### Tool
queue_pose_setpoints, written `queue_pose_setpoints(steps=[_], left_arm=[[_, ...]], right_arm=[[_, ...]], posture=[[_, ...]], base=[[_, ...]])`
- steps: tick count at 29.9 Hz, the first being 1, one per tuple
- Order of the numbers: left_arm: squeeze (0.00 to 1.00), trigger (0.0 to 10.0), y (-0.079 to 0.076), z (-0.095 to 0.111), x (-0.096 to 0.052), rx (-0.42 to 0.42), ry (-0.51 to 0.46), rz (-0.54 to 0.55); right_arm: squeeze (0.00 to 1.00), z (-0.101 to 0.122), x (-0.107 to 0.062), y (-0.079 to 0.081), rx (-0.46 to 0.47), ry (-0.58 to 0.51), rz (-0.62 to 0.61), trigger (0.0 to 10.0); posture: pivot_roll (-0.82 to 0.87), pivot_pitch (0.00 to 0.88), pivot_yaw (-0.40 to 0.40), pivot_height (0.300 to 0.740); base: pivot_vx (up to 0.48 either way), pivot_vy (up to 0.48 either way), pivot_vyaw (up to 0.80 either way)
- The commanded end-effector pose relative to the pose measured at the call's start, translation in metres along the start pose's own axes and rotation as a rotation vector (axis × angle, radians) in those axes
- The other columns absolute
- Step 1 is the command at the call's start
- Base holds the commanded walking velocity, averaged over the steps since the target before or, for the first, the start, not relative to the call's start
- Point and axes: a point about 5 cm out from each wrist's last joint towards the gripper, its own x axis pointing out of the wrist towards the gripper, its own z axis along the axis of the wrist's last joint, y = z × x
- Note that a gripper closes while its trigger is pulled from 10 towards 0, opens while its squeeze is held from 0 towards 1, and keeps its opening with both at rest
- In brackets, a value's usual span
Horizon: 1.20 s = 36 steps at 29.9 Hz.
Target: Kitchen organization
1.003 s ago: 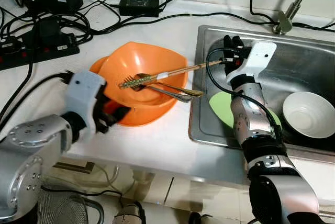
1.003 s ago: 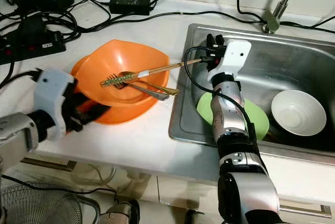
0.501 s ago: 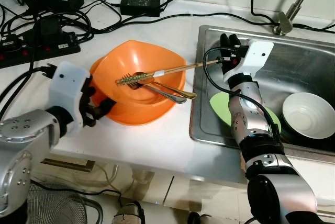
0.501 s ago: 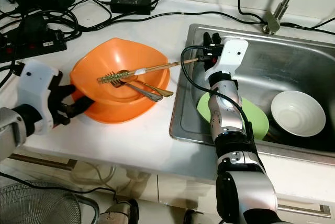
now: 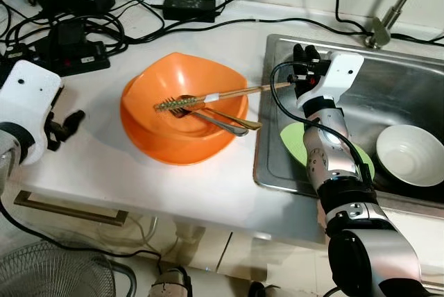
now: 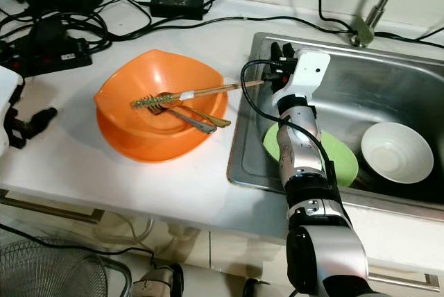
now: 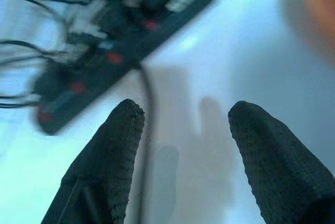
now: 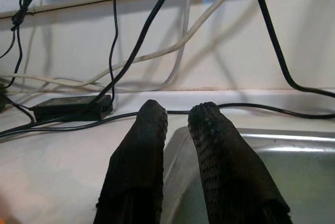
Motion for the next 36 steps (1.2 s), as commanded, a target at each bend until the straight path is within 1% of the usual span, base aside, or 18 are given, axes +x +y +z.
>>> queue_pose_setpoints(steps=[1,4,5,6,11,13,17,20,21,22,24,25,26,28,29,30,32,36], left_arm=[[0.0,10.0,0.0,0.005,0.004,0.012,-0.044,0.056],[0.0,10.0,-0.001,0.011,0.009,0.016,-0.096,0.101],[0.0,10.0,-0.006,0.017,0.016,-0.011,-0.178,0.137],[0.0,10.0,-0.006,0.017,0.016,-0.011,-0.178,0.137],[0.0,10.0,-0.025,0.035,0.025,-0.1,-0.354,0.175],[0.0,10.0,-0.034,0.046,0.028,-0.134,-0.434,0.159],[0.0,10.0,-0.045,0.059,0.033,-0.148,-0.524,0.136],[0.0,10.0,-0.048,0.063,0.035,-0.156,-0.55,0.133],[0.0,10.0,-0.053,0.073,0.036,-0.166,-0.612,0.127],[0.0,10.0,-0.053,0.073,0.036,-0.166,-0.612,0.127],[0.0,10.0,-0.059,0.083,0.037,-0.169,-0.672,0.108],[0.0,10.0,-0.059,0.083,0.037,-0.169,-0.672,0.108],[0.0,10.0,-0.069,0.093,0.04,-0.215,-0.745,0.066],[0.0,10.0,-0.073,0.096,0.042,-0.236,-0.768,0.053],[0.0,10.0,-0.084,0.098,0.047,-0.323,-0.795,0.027],[0.0,10.0,-0.092,0.101,0.047,-0.368,-0.817,0.013],[0.0,10.0,-0.096,0.103,0.046,-0.379,-0.84,0.009],[0.0,10.0,-0.107,0.11,0.046,-0.487,-0.891,0.005]], right_arm=[[0.0,0.011,0.005,-0.005,-0.002,-0.045,-0.017,10.0],[0.0,0.016,0.006,-0.008,-0.01,-0.063,-0.022,10.0],[0.0,0.023,0.007,-0.012,-0.022,-0.091,-0.036,10.0],[0.0,0.023,0.007,-0.012,-0.022,-0.091,-0.036,10.0],[0.0,0.034,0.009,-0.023,-0.058,-0.136,-0.066,10.0],[0.0,0.036,0.008,-0.03,-0.093,-0.139,-0.081,10.0],[0.0,0.04,0.007,-0.039,-0.114,-0.144,-0.105,10.0],[0.0,0.042,0.007,-0.041,-0.119,-0.15,-0.109,10.0],[0.0,0.048,0.008,-0.044,-0.13,-0.169,-0.115,10.0],[0.0,0.048,0.008,-0.044,-0.13,-0.169,-0.115,10.0],[0.0,0.053,0.008,-0.046,-0.139,-0.185,-0.12,10.0],[0.0,0.053,0.008,-0.046,-0.139,-0.185,-0.12,10.0],[0.0,0.059,0.008,-0.047,-0.147,-0.204,-0.12,10.0],[0.0,0.06,0.008,-0.047,-0.149,-0.209,-0.12,10.0],[0.0,0.058,0.008,-0.039,-0.143,-0.207,-0.102,10.0],[0.0,0.056,0.008,-0.032,-0.15,-0.207,-0.073,10.0],[0.0,0.055,0.007,-0.028,-0.157,-0.211,-0.06,10.0],[0.0,0.055,0.004,-0.017,-0.12,-0.222,-0.046,10.0]], posture=[[0.3,0.122,-0.029,0.74],[0.3,0.122,-0.029,0.74],[0.26,0.104,-0.016,0.74],[0.26,0.104,-0.016,0.74],[0.24,0.089,-0.011,0.74],[0.23,0.073,-0.011,0.74],[0.2,0.058,-0.009,0.74],[0.19,0.051,-0.006,0.74],[0.18,0.044,-0.007,0.74],[0.18,0.044,-0.007,0.74],[0.17,0.04,-0.008,0.74],[0.17,0.04,-0.008,0.74],[0.16,0.033,-0.012,0.74],[0.16,0.033,-0.012,0.74],[0.12,0.029,-0.012,0.74],[0.12,0.033,-0.012,0.74],[0.12,0.034,-0.011,0.74],[0.11,0.036,-0.012,0.74]], base=[[0.0,0.0,0.0],[0.0,0.0,0.0],[0.0,0.0,0.0],[0.0,0.0,0.0],[0.0,0.0,0.0],[0.0,0.0,0.0],[0.0,0.0,0.0],[0.0,0.0,0.0],[0.0,0.0,0.0],[0.0,0.0,0.0],[0.0,0.0,0.0],[0.0,0.0,0.0],[0.0,0.0,0.0],[0.0,0.0,0.0],[0.0,0.0,0.0],[0.0,0.0,0.0],[0.0,0.0,0.0],[0.0,0.0,0.0]])
